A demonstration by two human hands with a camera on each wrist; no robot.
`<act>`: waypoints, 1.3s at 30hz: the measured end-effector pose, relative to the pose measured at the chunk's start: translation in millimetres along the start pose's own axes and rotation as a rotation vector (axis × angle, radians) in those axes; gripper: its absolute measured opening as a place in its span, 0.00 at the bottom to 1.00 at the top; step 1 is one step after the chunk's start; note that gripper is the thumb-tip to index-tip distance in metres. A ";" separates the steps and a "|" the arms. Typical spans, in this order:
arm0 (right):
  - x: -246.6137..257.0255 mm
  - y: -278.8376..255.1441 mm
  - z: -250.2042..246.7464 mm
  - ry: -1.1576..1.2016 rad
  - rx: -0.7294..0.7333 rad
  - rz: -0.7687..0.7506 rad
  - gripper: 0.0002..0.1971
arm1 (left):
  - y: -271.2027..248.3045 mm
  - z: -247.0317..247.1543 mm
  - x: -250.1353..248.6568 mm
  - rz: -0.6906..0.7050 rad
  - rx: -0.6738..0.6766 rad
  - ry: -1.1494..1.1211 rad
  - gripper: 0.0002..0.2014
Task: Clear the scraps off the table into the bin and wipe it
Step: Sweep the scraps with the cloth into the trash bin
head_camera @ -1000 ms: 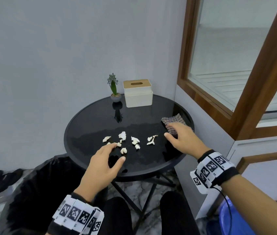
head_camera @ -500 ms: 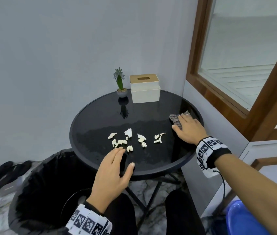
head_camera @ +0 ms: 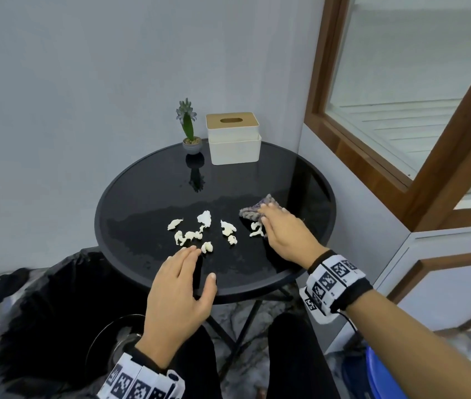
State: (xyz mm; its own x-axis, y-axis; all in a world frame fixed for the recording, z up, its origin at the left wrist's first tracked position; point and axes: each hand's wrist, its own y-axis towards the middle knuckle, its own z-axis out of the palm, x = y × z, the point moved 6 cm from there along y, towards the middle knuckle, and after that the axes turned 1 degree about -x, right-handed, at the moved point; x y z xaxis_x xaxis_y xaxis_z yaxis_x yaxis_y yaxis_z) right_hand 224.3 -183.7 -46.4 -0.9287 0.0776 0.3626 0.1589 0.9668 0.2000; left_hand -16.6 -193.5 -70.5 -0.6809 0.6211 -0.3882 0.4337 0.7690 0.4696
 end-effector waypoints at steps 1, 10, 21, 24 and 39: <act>4.9 -3.0 1.5 0.010 0.001 0.003 0.22 | 0.1 -0.1 0.1 -0.001 -0.001 0.003 0.28; 2.8 -5.5 -23.0 0.473 -0.180 0.159 0.13 | -0.1 -2.7 1.0 -0.016 0.019 0.005 0.28; 3.5 -15.9 0.9 0.068 -0.164 0.057 0.13 | -0.6 -1.4 -0.5 -0.022 0.017 -0.025 0.28; 20.7 -17.7 9.8 0.058 -0.200 0.090 0.13 | -1.0 -1.2 0.4 -0.024 0.008 -0.034 0.28; 98.0 14.2 34.4 0.492 -0.085 0.136 0.16 | -1.6 -3.6 3.8 -0.041 -0.006 -0.035 0.28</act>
State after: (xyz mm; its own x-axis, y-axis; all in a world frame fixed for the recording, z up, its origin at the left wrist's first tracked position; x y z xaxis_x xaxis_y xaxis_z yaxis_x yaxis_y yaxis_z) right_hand 124.1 -154.0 -39.4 -0.6336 0.0581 0.7714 0.3129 0.9312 0.1869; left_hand -22.0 -193.0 -69.8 -0.6768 0.5939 -0.4350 0.4022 0.7932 0.4573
